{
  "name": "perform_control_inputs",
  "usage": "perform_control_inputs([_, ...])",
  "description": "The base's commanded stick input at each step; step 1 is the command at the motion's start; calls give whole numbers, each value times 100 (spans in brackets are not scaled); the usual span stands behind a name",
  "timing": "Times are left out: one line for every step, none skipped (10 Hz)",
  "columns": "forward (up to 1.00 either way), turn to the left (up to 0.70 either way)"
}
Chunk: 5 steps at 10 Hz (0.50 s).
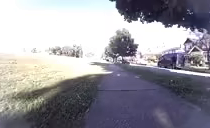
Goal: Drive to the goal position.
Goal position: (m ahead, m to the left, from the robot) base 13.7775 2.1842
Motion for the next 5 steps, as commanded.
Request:
perform_control_inputs([8, 0])
perform_control_inputs([8, 0])
perform_control_inputs([8, 0])
perform_control_inputs([8, 0])
perform_control_inputs([9, 0])
